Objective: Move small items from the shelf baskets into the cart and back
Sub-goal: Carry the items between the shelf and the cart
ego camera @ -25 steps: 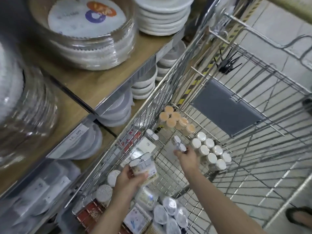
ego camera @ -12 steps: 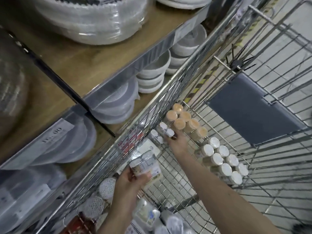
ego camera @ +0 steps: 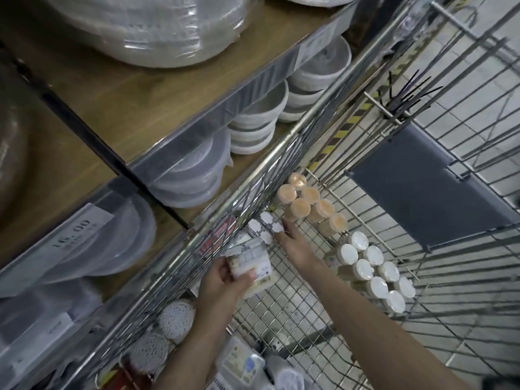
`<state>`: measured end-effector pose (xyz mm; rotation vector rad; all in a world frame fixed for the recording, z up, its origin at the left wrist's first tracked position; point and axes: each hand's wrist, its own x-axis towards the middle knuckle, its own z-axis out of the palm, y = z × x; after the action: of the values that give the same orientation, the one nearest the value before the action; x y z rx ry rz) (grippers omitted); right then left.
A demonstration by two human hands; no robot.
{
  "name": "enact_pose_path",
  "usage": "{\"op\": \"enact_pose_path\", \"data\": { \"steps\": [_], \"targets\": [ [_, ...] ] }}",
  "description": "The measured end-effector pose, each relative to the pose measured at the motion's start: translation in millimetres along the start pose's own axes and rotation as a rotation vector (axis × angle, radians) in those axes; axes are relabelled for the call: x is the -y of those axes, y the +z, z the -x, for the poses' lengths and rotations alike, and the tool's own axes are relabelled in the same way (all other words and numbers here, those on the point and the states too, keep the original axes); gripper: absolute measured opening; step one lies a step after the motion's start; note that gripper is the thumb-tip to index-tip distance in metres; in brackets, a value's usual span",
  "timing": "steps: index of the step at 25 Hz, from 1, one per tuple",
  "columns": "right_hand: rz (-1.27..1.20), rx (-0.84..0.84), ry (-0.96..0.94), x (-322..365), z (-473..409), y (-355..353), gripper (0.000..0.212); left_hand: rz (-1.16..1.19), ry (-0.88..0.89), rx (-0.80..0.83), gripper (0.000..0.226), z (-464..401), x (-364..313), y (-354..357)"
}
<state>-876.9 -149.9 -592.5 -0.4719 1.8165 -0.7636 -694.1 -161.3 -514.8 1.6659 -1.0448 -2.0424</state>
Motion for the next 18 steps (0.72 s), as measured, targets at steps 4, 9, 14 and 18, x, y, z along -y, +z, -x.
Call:
{"op": "enact_pose_path", "data": {
  "steps": [4,9,14,18],
  "targets": [
    [-0.098,-0.055,-0.027,5.9,12.1,-13.2,0.051,0.036,-0.007,-0.011,0.029,-7.1,-11.1,13.5],
    [-0.125,0.013,-0.227,21.7,53.4,-30.3,0.047,0.031,0.018,0.031,0.035,-21.6,-18.5,34.0],
    [-0.159,0.106,-0.227,32.3,53.5,-52.6,0.026,-0.096,0.103,0.085,0.036,-44.6,-24.2,58.7],
    [-0.217,-0.066,-0.186,17.1,43.0,-73.5,0.029,-0.531,0.24,0.043,0.031,-55.2,-23.7,68.4]
  ]
}}
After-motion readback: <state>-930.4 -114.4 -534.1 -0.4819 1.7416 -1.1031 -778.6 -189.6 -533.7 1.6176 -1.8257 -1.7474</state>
